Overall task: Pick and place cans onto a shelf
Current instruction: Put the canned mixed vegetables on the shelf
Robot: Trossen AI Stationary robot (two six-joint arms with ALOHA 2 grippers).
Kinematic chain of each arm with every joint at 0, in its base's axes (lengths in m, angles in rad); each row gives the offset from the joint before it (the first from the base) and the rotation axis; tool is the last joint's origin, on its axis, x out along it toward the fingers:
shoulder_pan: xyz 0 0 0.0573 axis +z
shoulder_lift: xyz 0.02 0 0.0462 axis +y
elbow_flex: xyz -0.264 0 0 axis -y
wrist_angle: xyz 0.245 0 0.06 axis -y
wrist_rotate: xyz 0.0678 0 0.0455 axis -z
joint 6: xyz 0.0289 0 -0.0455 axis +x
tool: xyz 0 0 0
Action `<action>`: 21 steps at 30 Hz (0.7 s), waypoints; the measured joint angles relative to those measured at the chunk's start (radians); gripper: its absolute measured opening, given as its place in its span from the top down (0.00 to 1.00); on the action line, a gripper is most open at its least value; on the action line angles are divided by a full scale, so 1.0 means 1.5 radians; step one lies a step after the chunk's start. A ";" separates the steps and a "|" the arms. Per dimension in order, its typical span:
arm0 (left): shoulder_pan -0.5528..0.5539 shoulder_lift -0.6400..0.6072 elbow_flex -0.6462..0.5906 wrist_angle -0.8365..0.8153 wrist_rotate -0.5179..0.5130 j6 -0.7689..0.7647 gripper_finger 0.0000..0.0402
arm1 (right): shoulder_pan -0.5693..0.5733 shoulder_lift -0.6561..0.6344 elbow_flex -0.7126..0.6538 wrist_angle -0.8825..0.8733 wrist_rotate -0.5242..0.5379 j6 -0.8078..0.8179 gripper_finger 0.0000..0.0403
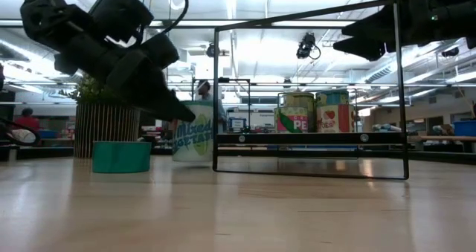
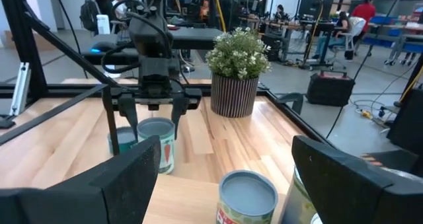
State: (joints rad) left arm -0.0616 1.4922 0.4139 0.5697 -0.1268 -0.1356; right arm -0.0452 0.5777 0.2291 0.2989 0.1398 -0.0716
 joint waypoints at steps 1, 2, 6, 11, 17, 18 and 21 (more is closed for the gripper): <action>0.001 -0.002 0.005 0.000 0.000 0.004 0.29 | 0.000 0.000 0.000 0.000 -0.001 0.007 0.13; 0.002 -0.005 0.010 -0.001 0.001 0.011 0.30 | 0.000 0.000 0.000 -0.001 -0.001 0.011 0.13; 0.016 -0.006 0.048 -0.018 0.000 0.042 0.30 | 0.000 0.000 0.000 -0.001 -0.002 0.021 0.13; 0.041 -0.006 0.133 -0.160 0.000 0.084 0.30 | 0.000 0.000 0.000 -0.010 -0.002 0.020 0.13; 0.059 -0.006 0.228 -0.260 0.000 0.146 0.30 | -0.005 0.009 0.000 -0.011 -0.002 0.013 0.13; 0.060 -0.006 0.244 -0.276 0.000 0.150 0.30 | -0.005 0.011 0.000 -0.012 -0.002 0.016 0.13; 0.062 0.003 0.280 -0.279 0.005 0.151 0.30 | -0.002 0.015 0.000 -0.011 -0.002 0.021 0.13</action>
State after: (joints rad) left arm 0.0321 1.4964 0.8338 0.1507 -0.1189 0.0913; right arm -0.0475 0.5998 0.2291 0.2817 0.1368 -0.0408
